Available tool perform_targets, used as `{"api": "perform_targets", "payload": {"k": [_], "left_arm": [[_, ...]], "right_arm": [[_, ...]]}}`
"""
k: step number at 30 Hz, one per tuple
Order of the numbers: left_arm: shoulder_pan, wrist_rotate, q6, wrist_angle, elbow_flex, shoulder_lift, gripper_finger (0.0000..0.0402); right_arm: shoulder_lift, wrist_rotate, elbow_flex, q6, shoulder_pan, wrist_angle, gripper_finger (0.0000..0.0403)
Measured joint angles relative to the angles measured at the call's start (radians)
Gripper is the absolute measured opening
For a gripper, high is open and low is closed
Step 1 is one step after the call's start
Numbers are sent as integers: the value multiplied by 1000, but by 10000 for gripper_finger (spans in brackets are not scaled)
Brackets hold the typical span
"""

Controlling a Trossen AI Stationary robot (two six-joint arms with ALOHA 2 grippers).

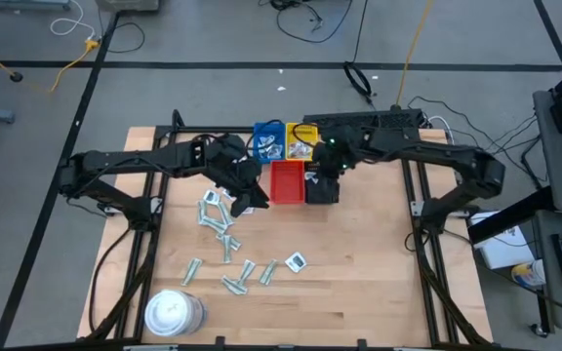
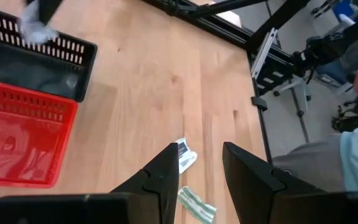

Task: Pick & Place First Aid Supplies
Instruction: Put the towelette pack into the black bin

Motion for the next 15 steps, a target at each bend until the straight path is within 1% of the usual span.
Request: {"api": "perform_targets", "payload": {"k": [5,10,15], "left_arm": [[-3,0,7,4,0,-2,127],[-9,0,26,4,0,-2,127],[-13,-1,30,0,0,-2,127]], "right_arm": [[74,6,-53,-33,-15,49,0],[132,54,-90,-53,-16,64,0],[159,57,-107,-55,-22,73,0]]}}
